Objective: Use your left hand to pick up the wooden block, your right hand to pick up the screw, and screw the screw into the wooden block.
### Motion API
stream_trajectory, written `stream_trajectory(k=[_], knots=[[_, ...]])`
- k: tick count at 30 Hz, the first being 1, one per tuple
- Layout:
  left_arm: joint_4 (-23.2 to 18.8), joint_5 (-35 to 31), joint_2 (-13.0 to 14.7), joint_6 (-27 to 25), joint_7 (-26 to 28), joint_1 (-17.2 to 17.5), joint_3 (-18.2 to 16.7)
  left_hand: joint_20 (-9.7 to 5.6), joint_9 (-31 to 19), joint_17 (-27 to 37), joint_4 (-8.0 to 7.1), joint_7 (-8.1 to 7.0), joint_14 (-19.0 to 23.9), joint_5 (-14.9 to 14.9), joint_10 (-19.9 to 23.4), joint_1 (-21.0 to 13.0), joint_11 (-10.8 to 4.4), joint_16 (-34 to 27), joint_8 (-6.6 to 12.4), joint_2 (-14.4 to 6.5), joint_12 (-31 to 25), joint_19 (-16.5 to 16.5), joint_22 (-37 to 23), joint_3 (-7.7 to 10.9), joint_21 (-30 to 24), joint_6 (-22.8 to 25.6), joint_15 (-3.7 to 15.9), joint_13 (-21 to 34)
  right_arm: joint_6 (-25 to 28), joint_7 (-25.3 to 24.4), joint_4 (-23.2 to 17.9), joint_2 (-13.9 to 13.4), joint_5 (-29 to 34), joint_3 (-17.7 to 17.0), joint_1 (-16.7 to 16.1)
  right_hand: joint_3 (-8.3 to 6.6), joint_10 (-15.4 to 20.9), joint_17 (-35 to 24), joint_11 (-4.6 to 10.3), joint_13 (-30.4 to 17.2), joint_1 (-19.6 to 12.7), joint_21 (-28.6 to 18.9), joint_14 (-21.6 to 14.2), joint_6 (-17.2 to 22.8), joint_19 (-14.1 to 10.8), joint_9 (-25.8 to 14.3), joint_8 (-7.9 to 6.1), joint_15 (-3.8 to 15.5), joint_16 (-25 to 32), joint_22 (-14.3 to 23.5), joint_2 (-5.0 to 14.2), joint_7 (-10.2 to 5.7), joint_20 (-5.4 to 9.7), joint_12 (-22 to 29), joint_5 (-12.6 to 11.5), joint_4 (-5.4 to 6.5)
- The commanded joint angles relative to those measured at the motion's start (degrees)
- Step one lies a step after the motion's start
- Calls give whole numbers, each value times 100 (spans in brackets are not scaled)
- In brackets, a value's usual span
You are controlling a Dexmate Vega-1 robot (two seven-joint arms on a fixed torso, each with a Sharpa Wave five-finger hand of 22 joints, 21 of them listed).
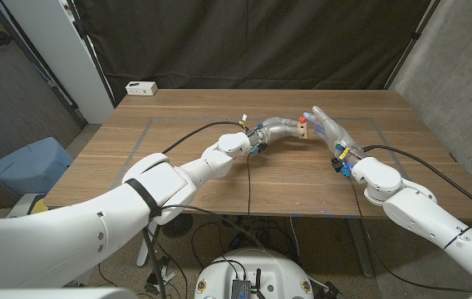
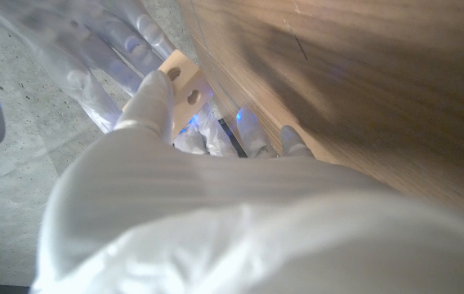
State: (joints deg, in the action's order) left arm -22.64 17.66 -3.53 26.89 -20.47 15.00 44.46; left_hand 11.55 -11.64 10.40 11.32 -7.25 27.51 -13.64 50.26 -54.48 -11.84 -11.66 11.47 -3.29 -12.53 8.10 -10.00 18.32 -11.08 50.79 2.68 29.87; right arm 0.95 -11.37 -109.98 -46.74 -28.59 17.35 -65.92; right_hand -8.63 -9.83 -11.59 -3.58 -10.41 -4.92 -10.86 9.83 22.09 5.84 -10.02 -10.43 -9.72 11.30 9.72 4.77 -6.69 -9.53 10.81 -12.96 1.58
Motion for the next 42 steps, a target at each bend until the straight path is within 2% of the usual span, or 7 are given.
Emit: stream_trajectory(k=[1,29,42], knots=[[68,13,-39,-78,22,-41,12,31,-2,18,-242,-3,-6,-51,43,103,-9,1,25,-140,-48,17,-16,297,-12,54,141,32,42,-36,-91,-29,23,-15,-45,-2,-513,-21,-12,2,45,-13,1030,45,44,-15,-22,44,41,23,17,24,-15,11,-50,46],[54,22,-40,-20,-28,-38,39,36,-2,20,-242,-4,-4,-50,39,103,8,-3,23,-144,-43,23,-16,298,-15,52,148,25,-9,-48,-273,-26,92,19,-136,-15,-484,-12,-20,3,41,-16,1012,109,43,-16,-42,32,45,22,34,28,-5,21,-74,52],[3,0,-18,43,-35,-8,38,29,-2,18,-237,2,4,-50,47,99,-3,-5,24,-137,-47,31,-16,297,-17,54,145,24,-97,-160,-273,-33,65,-171,-258,-21,-470,-8,-27,3,35,-21,999,105,34,-17,-36,37,47,22,38,30,-10,25,-84,51]])
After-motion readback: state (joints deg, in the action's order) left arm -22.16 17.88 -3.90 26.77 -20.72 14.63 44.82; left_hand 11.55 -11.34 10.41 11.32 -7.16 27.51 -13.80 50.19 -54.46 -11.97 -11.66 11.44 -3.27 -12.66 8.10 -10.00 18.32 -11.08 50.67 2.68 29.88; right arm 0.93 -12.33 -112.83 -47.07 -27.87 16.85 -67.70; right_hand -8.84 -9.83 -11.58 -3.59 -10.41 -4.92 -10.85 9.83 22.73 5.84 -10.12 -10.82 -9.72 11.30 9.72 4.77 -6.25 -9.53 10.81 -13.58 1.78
